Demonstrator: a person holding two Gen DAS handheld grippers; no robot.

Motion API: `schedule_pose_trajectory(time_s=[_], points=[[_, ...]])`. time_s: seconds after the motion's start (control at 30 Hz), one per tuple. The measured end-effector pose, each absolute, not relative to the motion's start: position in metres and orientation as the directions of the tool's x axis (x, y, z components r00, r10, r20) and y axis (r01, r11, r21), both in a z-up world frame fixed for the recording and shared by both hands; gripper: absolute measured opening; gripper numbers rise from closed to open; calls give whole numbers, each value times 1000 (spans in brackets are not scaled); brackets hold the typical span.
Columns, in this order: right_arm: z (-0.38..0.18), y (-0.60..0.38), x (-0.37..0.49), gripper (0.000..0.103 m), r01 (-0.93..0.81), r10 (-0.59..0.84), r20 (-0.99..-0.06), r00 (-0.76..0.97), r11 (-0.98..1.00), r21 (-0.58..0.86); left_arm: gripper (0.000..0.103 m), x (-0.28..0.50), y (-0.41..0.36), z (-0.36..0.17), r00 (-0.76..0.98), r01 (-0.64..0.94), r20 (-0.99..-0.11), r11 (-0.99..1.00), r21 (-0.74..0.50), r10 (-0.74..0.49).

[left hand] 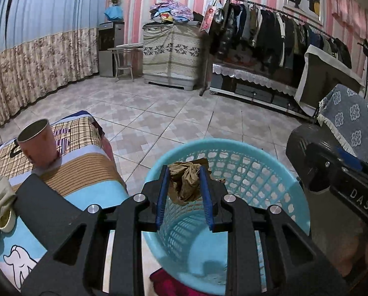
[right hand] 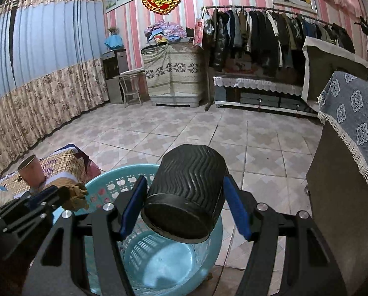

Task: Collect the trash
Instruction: 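Open the left tool over the blue basket while the right tool releases the black cylinder into it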

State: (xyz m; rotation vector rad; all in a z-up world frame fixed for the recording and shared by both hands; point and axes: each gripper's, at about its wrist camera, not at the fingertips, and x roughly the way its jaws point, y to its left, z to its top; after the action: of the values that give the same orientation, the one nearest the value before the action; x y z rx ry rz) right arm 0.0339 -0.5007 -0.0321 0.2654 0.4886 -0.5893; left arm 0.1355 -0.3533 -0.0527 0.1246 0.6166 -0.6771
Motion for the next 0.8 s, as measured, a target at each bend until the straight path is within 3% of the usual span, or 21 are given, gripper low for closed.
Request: schedule_pose_trajectory(time_s=[0.07,0.2,0.27,0.33,0.4,0.7,0.8], points=[[-34,-497,36,63,584,-464,-514,722,806,94,29,137,-353,-52,614,616,-572,783,-84,-544],[-37,-494,38,63,580,-455,-518,724,808,100,57,140,-341,-50,634,582,-577,809,-84,-515],[-38,-492,39,63,577,-453,-522,723,811,95,61,141,-330,-45,644,564,-574,821,-90,-505],[-40,-492,41,63,571,-445,-529,723,815,95,77,141,-321,-41,665,543,-565,835,-83,-489],[-43,-491,45,63,566,-437,-537,722,819,96,85,139,-310,-38,697,517,-550,854,-58,-460],[-53,-485,70,64,538,-408,-554,726,839,87,96,141,-273,-26,759,435,-534,900,-11,-374],[-52,-485,70,82,547,-421,-546,724,833,84,97,142,-262,-20,773,416,-525,910,-4,-355]])
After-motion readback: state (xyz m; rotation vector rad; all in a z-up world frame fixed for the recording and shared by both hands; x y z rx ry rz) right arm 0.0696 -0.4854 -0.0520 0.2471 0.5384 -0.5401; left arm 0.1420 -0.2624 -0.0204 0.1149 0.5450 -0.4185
